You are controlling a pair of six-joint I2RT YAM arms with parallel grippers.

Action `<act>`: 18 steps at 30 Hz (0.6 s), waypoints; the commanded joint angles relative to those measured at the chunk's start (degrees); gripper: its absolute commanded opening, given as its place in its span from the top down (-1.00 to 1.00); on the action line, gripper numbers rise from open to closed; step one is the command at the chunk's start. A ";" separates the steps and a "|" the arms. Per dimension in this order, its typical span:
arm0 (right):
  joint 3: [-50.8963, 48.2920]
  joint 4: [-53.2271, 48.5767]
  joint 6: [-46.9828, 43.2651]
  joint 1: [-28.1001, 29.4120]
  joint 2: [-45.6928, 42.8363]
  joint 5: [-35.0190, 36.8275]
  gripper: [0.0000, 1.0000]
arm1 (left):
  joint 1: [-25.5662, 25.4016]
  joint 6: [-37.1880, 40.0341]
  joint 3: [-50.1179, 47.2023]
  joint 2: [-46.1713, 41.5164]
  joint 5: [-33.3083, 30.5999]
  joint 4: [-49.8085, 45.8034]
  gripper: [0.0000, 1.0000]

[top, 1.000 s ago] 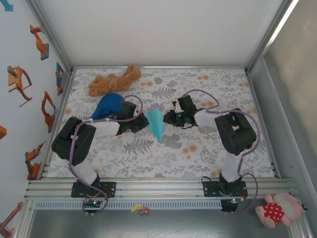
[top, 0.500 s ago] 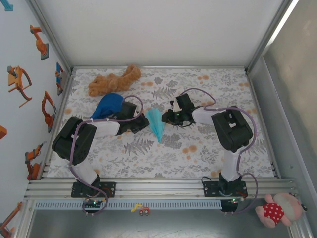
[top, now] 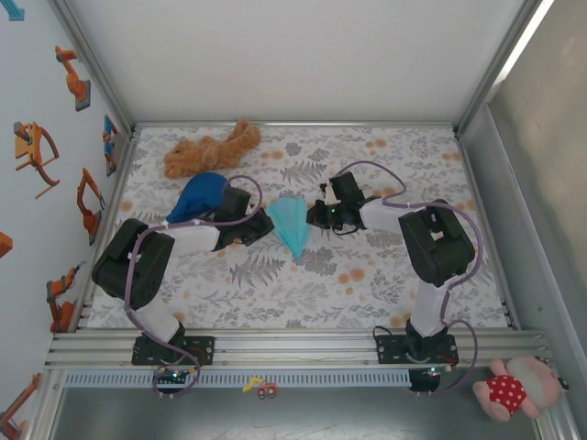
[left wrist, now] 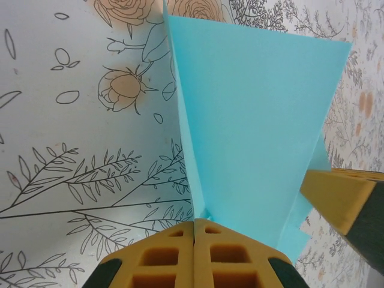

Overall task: Fold a paper plane with a square sheet of paper (pick it up from the middle)
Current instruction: Turn over a paper plane at the center of the table.

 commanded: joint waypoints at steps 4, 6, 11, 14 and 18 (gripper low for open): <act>-1.95 0.41 1.28 -0.32 -2.99 4.82 1.00 | 0.36 -0.24 -1.79 -0.60 -0.99 0.88 0.90; -2.20 0.65 1.98 -0.32 -2.15 4.97 1.00 | 0.30 -0.46 -1.97 -0.28 -0.96 1.21 0.89; -2.24 0.19 3.53 -0.32 -0.47 5.26 1.00 | 0.30 -0.74 -1.97 0.68 -0.82 1.48 0.89; -1.37 -0.64 3.23 -0.32 -0.53 3.70 0.92 | 0.30 -0.44 -1.30 1.57 1.08 2.29 0.90; -0.07 -3.58 0.37 -0.32 -3.08 3.17 0.56 | 0.29 -0.11 -0.05 2.21 2.71 2.14 0.89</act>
